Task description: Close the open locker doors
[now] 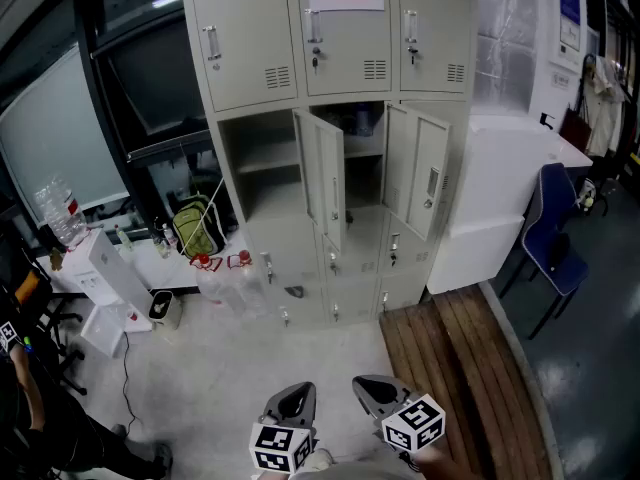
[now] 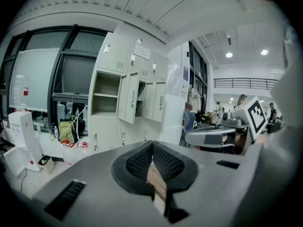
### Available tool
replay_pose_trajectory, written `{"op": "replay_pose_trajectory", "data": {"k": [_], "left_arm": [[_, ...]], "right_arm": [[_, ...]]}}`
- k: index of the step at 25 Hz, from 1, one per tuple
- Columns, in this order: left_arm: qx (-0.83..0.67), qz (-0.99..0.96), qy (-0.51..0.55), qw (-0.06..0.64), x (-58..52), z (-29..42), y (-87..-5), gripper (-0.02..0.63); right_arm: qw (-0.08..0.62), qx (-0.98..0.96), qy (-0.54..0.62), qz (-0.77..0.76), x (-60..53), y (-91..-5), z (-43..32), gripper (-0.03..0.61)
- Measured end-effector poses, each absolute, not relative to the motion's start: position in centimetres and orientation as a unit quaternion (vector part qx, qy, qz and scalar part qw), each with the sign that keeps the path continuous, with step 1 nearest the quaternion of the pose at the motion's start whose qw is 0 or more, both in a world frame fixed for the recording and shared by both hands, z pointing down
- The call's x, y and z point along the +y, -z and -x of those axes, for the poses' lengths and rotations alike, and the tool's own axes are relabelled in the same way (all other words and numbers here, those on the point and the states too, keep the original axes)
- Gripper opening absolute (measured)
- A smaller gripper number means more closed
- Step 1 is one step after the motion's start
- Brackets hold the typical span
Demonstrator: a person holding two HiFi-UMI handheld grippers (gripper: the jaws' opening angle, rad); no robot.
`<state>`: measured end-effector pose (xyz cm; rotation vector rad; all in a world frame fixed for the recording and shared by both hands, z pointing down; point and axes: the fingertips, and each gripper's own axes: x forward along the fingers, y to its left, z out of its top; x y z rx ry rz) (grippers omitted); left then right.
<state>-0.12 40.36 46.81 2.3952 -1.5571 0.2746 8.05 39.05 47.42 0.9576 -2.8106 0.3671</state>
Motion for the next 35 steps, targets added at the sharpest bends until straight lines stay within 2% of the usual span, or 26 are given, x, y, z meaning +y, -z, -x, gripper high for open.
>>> {"op": "replay_pose_trajectory", "data": {"k": [19,35], "left_arm": [[-0.519,-0.838,-0.102,0.137,40.2,4.4,-46.6,0.017],[-0.511,-0.843,-0.097,0.134,39.0,11.7,-46.9,0.017]], "right_arm": [[0.086,-0.932,-0.152,-0.317,39.5,-47.8,-3.5,0.028],[0.081,-0.927,-0.158,-0.329,38.6,-47.5,3.1,0.028]]}}
